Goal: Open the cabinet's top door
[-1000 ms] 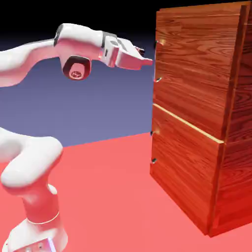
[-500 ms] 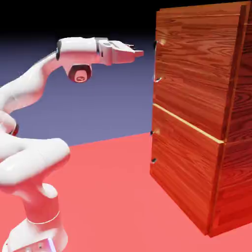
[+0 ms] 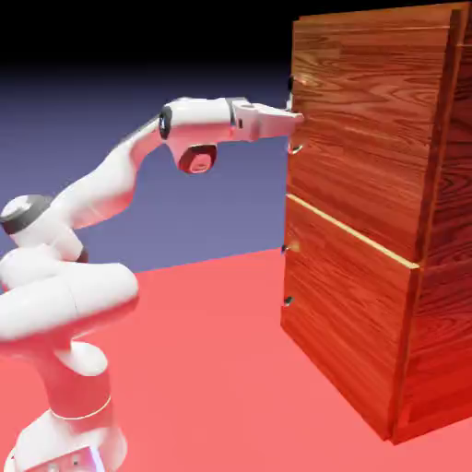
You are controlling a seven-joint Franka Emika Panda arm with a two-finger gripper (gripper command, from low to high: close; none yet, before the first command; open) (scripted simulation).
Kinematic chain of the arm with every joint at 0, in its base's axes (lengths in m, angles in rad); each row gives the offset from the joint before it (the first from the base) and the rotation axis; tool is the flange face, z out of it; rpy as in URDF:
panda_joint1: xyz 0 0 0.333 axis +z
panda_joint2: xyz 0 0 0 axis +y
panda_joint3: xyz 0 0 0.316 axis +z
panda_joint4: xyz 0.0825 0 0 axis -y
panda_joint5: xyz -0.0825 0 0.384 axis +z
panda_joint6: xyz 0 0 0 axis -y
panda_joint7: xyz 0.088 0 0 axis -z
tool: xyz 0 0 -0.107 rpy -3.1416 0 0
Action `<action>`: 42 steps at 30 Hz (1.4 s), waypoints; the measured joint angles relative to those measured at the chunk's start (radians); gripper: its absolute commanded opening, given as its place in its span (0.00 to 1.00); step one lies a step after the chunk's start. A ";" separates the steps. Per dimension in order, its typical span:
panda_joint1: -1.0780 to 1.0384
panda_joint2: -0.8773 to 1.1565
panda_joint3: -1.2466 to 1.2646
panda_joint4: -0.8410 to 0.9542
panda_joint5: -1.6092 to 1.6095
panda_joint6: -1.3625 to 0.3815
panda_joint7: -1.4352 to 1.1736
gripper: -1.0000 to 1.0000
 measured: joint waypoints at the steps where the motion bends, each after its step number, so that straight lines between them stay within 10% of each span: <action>1: 0.029 -0.003 -0.016 -0.036 0.014 -0.030 -0.033 0.00; 20: 0.358 0.039 -0.625 -0.505 -0.261 -0.627 -0.456 0.00; 42: 0.504 0.579 -1.415 -0.297 -0.964 -1.183 -0.814 0.00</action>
